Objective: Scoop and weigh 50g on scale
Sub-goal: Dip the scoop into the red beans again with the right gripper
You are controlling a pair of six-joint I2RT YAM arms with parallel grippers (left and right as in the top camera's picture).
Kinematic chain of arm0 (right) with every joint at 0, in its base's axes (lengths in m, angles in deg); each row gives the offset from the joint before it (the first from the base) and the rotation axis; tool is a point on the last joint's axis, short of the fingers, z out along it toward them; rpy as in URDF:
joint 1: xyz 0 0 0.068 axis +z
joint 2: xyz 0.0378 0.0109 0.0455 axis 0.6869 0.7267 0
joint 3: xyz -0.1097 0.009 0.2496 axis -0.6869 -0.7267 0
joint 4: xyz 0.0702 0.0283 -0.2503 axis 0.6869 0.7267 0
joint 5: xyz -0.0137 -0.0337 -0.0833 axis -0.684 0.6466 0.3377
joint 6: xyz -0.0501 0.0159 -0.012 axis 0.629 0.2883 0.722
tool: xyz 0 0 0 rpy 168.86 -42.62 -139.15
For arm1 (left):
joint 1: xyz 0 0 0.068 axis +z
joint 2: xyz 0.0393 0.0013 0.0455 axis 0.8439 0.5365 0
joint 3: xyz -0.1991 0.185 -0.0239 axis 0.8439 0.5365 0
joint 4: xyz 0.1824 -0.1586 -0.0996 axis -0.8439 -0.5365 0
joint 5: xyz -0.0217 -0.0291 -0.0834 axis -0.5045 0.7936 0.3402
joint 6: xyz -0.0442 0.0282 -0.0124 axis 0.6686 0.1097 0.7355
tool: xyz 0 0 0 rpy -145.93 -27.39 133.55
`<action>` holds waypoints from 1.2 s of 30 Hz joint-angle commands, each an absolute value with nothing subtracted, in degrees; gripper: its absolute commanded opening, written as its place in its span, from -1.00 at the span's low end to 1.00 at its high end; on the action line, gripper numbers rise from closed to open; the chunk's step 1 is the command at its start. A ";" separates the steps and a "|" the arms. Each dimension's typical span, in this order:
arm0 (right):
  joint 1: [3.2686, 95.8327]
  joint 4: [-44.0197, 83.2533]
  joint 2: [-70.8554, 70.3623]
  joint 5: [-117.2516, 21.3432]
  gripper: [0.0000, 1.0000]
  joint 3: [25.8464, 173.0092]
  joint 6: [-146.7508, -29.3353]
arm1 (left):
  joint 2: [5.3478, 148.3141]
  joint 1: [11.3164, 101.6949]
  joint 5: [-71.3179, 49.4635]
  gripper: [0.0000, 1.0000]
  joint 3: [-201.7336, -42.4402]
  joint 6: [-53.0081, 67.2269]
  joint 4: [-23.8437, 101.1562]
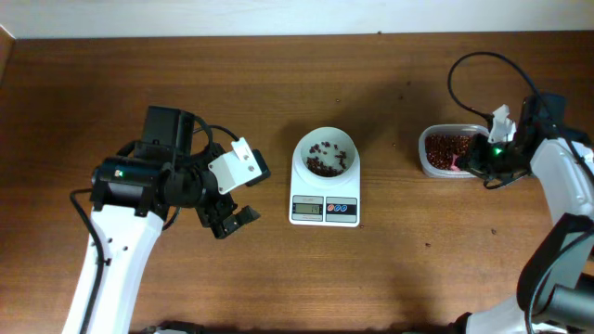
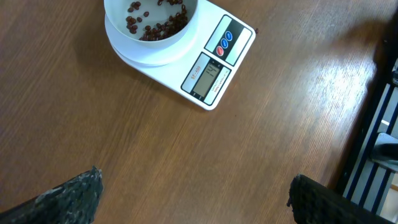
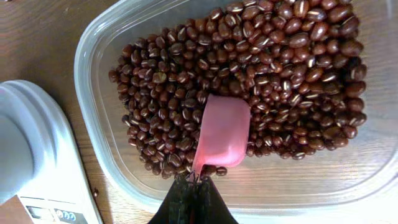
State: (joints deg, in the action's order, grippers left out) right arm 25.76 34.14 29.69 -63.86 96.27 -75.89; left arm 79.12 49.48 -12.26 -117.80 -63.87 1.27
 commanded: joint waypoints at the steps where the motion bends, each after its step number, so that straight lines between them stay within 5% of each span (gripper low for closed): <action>1: 25.63 34.47 30.95 -66.50 -0.92 96.88 -76.37 | 79.12 49.46 -12.04 0.98 -118.20 -64.35 1.18; 36: 21.45 34.62 30.93 -75.11 -0.92 96.93 -79.13 | 79.12 49.46 -12.04 0.98 -118.20 -64.37 1.18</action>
State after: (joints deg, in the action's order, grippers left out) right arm 23.79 34.64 30.32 -70.87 96.27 -78.32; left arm 79.12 49.48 -12.26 -117.80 -63.87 1.27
